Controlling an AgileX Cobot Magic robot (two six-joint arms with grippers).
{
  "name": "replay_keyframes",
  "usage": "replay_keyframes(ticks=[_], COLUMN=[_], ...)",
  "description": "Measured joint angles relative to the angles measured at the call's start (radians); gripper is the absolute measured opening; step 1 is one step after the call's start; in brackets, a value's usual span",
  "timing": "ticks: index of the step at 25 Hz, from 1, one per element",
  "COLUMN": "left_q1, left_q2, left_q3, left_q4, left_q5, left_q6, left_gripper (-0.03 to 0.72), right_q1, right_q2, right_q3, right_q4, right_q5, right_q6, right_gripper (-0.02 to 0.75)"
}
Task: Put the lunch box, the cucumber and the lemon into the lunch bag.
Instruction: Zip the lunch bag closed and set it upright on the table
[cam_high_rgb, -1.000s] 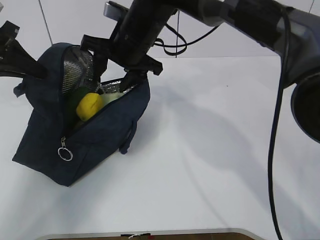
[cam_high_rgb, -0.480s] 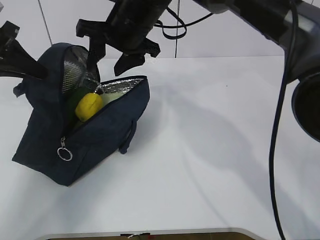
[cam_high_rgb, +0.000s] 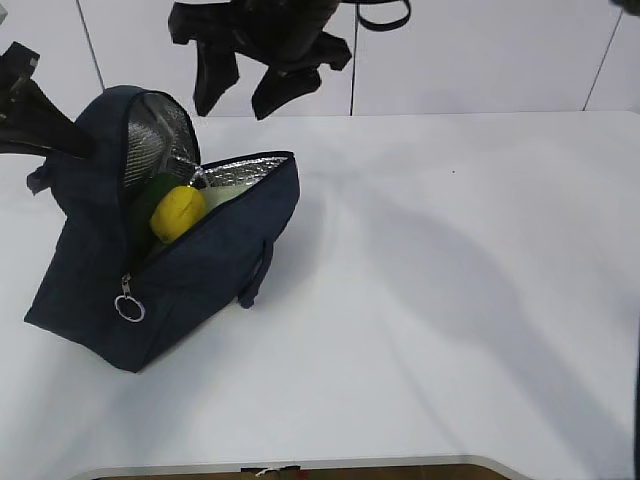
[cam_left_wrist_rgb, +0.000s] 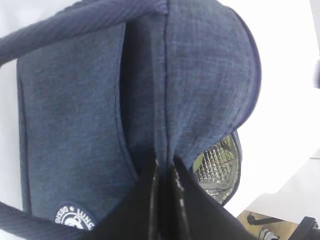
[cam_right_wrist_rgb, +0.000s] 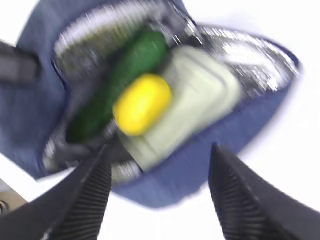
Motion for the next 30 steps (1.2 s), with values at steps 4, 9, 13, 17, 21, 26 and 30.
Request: replay_keyframes(ticks=[4,9,13,17,21,26,30], left_q1=[0.0,0.0,0.0,0.0,0.0,0.0,0.0], left_q2=[0.0,0.0,0.0,0.0,0.0,0.0,0.0], left_q3=[0.0,0.0,0.0,0.0,0.0,0.0,0.0], left_q4=[0.0,0.0,0.0,0.0,0.0,0.0,0.0], left_q5=[0.0,0.0,0.0,0.0,0.0,0.0,0.0], left_q6=[0.0,0.0,0.0,0.0,0.0,0.0,0.0], left_gripper=[-0.015,-0.015,-0.015,-0.015,-0.015,-0.015,-0.015], right_q1=[0.0,0.0,0.0,0.0,0.0,-0.007,-0.055], right_q2=[-0.129,-0.26,-0.305,-0.307,-0.307,-0.307,-0.307], right_q3=[0.175,0.38,0.511,0.594,0.623,0.652,0.671], right_q4=[-0.056,-0.138,-0.24,-0.306,-0.308,-0.286,-0.167], right_q5=[0.0,0.0,0.0,-0.002,-0.036,-0.132,-0.159], right_q6=[-0.012,0.035,0.098,0.147,0.202,0.258,0.265], right_gripper=[0.49,0.49,0.49,0.49,0.489,0.489,0.489])
